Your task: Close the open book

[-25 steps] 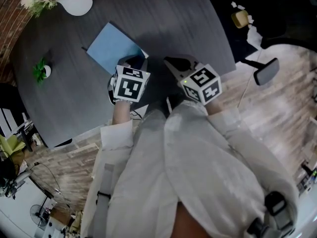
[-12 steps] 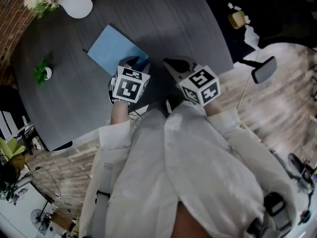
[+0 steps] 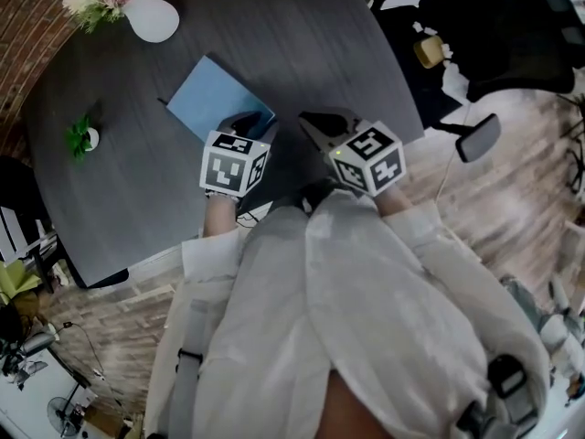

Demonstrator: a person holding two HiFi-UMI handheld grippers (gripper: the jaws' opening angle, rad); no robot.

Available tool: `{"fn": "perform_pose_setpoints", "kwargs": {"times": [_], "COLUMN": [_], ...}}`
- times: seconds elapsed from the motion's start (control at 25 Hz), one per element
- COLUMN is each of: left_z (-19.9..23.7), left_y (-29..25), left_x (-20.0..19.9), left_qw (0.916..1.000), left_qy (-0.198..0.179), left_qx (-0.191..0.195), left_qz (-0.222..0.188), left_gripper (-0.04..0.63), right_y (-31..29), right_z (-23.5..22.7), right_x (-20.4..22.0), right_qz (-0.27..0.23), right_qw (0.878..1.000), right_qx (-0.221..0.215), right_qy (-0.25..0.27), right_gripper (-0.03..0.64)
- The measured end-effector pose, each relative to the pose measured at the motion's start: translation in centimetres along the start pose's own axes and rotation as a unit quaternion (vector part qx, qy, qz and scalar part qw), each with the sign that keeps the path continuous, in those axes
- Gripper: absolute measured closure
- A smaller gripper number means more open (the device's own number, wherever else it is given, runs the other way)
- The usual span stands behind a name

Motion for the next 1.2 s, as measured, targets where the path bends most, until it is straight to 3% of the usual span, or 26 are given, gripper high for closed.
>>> {"fn": "perform_pose_setpoints", "kwargs": {"times": [0.08,0.2,0.36,0.56,0.88,1.2], "left_z": [0.0,0.0,0.3,0.3,0.9,0.7], "left_y": [0.8,1.7,3.4,6.0,11.3,15.0], "left_x": [-0.2,-0.3,-0.3,-0.8,-0.7,-0.1], "left_qw": [0.9998,0.9989,0.9968,0.9878,0.9621,0.9356], "left_qy": [0.011,0.02,0.024,0.054,0.114,0.145], "left_qx": [0.008,0.003,0.008,0.015,-0.033,-0.024], "left_qz": [-0.017,-0.041,-0.076,-0.145,-0.245,-0.321], "left_gripper": [0.466,0.556,0.572,0.578,0.591,0.591], "right_y": [0.1,0.2,0.1,0.4,0.0,0.4], "right_z": [0.1,0.4,1.5,2.8,4.7,7.5], "right_x": [-0.6,-1.5,-3.3,-5.4,-8.6,-10.9], "right_qz": [-0.002,-0.006,-0.019,-0.042,-0.062,-0.08], "right_qw": [1.0,1.0,1.0,0.998,0.994,0.987], "right_qx": [0.001,-0.006,-0.017,-0.048,-0.079,-0.112], "right_qy": [0.001,-0.001,0.011,0.017,0.042,0.084], "right_gripper": [0.612,0.612,0.612,0.612,0.612,0.612]}}
Point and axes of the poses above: the fingertips, and each gripper's own axes: y backward along the fingers, z to its left, x out of its underside, the point moved 6 cm from there along y, backward along the fingers, and after that the axes turned 6 degrees about z, right-handed, at the moved point
